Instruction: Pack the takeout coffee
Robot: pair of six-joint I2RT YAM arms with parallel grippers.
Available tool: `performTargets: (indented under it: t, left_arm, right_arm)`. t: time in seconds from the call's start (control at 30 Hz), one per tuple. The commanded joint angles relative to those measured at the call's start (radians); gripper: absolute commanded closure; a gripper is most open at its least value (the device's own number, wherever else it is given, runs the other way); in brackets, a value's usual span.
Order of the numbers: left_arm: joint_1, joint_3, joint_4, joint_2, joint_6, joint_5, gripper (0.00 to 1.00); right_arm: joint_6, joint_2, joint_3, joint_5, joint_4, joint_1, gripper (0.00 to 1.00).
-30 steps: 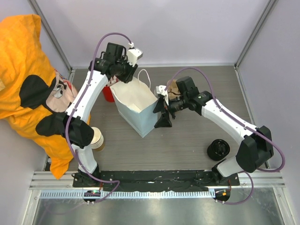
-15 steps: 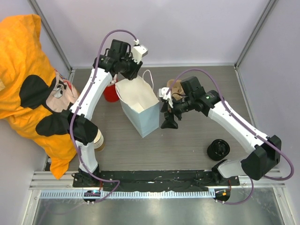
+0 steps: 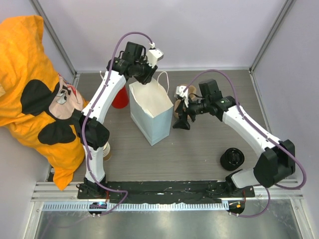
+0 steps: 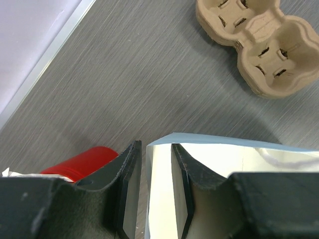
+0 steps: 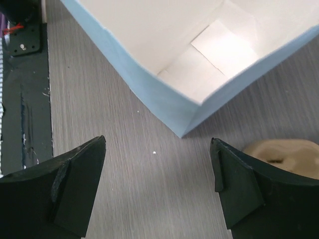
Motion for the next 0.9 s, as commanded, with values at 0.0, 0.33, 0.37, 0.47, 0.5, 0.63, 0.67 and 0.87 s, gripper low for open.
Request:
performTargets:
  t: [0.0,0.33,0.37,0.47,0.5,0.63,0.67,0.87]
  left_arm:
    - [-0.003,0.035,0.048,-0.011,0.001,0.012,0.66]
    - [-0.003,0.024,0.068,-0.015,-0.001,0.005,0.60]
    - [-0.006,0.027,0.071,-0.011,-0.001,0.001,0.58]
    - [-0.007,0.049,0.071,0.005,-0.004,-0.011,0.55]
    - [-0.010,0.055,0.070,0.008,-0.004,-0.014,0.54]
    - [-0.027,0.079,0.062,0.028,-0.003,-0.019,0.50]
    - [-0.029,0.084,0.062,0.031,-0.001,-0.019,0.48]
    - [-0.041,0.086,0.059,0.026,0.002,0.002,0.35]
  right_arm:
    - [0.167,0.057,-0.011,-0.117,0.246,0.007,0.10]
    - [0.241,0.072,0.010,-0.263,0.214,0.083,0.10]
    - [0.235,0.065,0.010,-0.269,0.199,0.102,0.10]
    - [0.204,0.054,0.015,-0.263,0.138,0.132,0.10]
    - [0.201,0.051,0.015,-0.260,0.125,0.135,0.10]
    - [0.207,0.063,0.010,-0.221,0.147,0.158,0.10]
    - [0.213,0.066,0.009,-0.203,0.171,0.168,0.10]
    - [0.264,0.108,0.047,-0.200,0.216,0.208,0.10]
